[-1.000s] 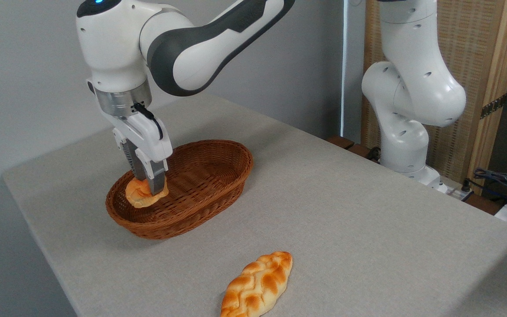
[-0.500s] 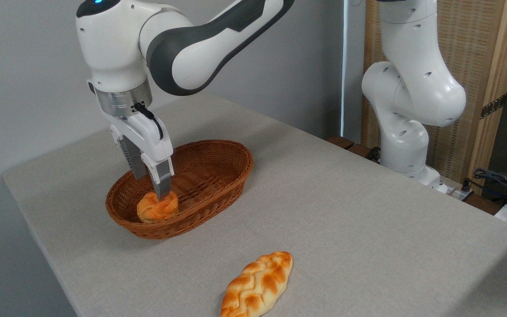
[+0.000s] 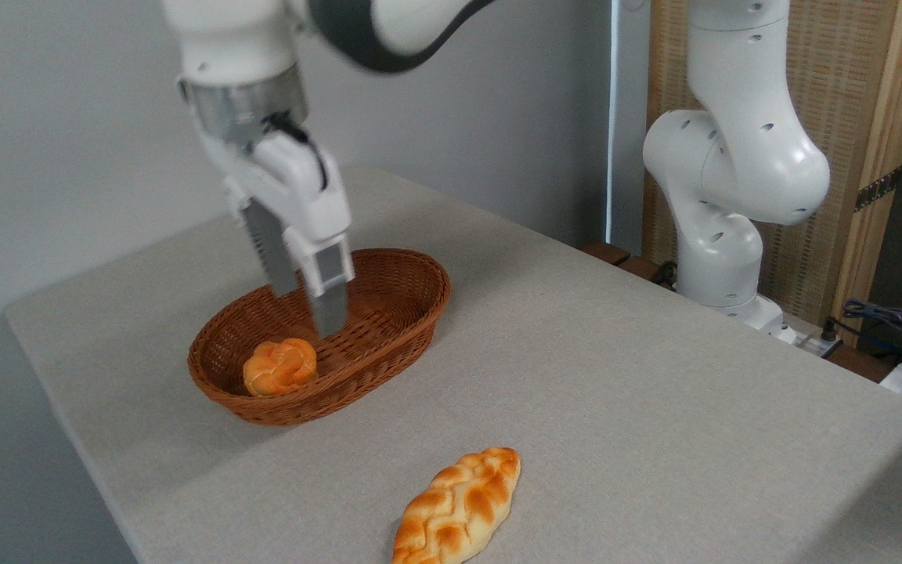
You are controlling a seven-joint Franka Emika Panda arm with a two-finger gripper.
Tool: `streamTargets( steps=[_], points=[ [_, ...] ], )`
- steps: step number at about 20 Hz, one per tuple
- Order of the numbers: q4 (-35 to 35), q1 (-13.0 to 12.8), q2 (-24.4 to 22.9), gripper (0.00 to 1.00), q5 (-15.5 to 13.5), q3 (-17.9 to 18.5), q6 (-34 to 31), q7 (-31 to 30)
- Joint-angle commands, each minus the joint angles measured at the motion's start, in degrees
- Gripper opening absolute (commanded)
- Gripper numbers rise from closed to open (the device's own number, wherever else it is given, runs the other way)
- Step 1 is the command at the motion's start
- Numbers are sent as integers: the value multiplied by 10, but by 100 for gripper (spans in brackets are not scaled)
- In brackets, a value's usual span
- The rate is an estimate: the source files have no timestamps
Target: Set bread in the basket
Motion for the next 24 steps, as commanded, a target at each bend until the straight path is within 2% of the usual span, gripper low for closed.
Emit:
streamTargets(
  steps=[1, 8, 13, 15, 16, 24],
  points=[
    [-6, -5, -48, 100, 3, 48, -33, 53],
    [-9, -5, -67, 100, 3, 56, -27, 44],
    [-12, -8, -65, 100, 11, 31, -14, -13],
    [-14, -7, -62, 100, 47, 8, -15, -26],
    [-14, -6, -60, 100, 60, 2, -15, -54],
    [-12, -5, -53, 100, 66, 3, -24, -52]
  ],
)
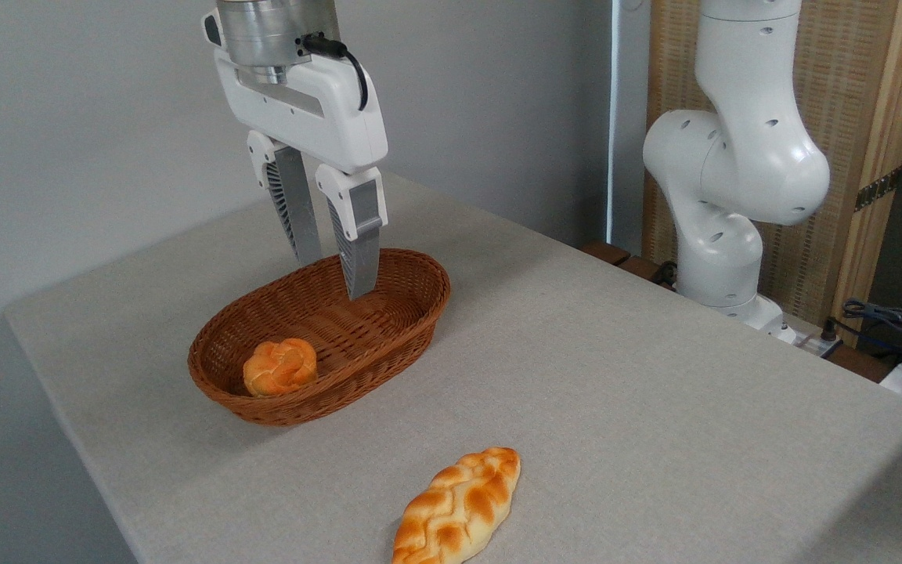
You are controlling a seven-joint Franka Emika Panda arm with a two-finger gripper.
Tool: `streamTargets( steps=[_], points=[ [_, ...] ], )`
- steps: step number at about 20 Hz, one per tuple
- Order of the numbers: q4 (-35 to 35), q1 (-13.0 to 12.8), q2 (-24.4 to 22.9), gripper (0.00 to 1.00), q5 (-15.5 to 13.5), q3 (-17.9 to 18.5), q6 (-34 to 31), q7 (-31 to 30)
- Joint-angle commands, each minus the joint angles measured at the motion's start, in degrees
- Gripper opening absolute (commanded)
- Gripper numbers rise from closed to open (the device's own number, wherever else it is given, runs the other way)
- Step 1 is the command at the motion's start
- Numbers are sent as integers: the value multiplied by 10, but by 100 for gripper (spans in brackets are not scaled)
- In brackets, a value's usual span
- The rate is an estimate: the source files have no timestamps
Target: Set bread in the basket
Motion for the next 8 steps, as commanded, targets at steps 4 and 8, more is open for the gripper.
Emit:
streamTargets(
  steps=[4, 8],
  points=[
    [-4, -2, -1, 100, 14, 10, 2, -5],
    [-3, -2, -2, 100, 14, 10, 1, 4]
  ],
)
